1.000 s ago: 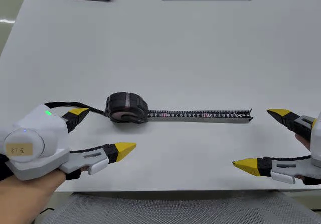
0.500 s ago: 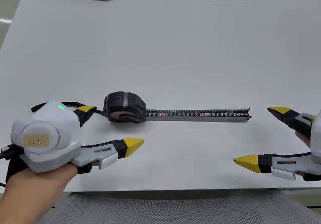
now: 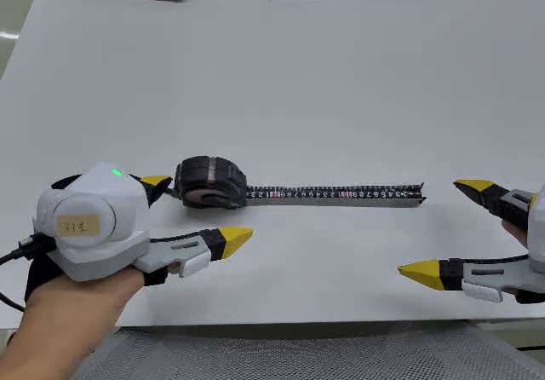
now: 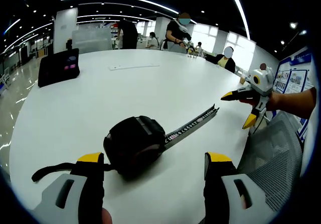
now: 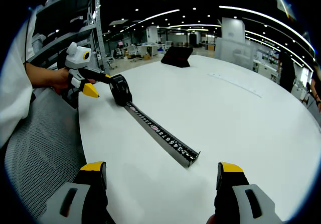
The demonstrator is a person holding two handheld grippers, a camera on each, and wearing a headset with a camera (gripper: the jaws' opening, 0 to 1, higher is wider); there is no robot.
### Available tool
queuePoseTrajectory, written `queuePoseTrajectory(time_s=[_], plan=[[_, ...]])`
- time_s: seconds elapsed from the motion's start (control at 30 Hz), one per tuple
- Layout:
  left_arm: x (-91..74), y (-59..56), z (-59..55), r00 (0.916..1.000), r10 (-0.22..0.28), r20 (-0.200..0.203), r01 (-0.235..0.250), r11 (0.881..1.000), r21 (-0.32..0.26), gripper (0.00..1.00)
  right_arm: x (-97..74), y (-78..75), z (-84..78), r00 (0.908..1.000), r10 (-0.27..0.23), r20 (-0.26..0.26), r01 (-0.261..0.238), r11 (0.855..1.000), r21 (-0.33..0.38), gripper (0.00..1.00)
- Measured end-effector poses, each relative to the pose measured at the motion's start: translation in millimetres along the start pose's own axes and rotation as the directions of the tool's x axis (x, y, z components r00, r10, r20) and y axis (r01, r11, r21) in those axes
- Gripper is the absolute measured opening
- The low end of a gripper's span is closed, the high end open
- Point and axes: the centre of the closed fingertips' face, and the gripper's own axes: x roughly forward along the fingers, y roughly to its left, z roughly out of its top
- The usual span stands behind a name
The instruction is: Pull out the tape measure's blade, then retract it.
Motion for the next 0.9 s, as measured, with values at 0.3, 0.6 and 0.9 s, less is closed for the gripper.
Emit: queuePoseTrajectory(time_s=[0.3, 0.6, 0.9], plan=[[4.8, 1.1, 1.4, 1.0, 0.003, 0.001, -0.003, 0.999, -0.032, 0.79, 0.7, 0.2, -1.3, 1.0, 0.006, -0.004, -0.006, 1.0, 0.002, 0.89], [9.1, 5.2, 2.5, 0.9996, 0.028, 0.009, -0.027, 0.996, -0.09, 0.78, 3.3, 1.6, 1.5, 0.9996, 0.027, -0.002, -0.027, 1.0, -0.014, 0.84], [12.8, 5.7, 5.2, 0.9969, 0.073, 0.03, -0.068, 0.985, -0.157, 0.78, 8.3, -0.3, 5.1, 0.9981, 0.06, -0.014, -0.061, 0.997, -0.043, 0.77]])
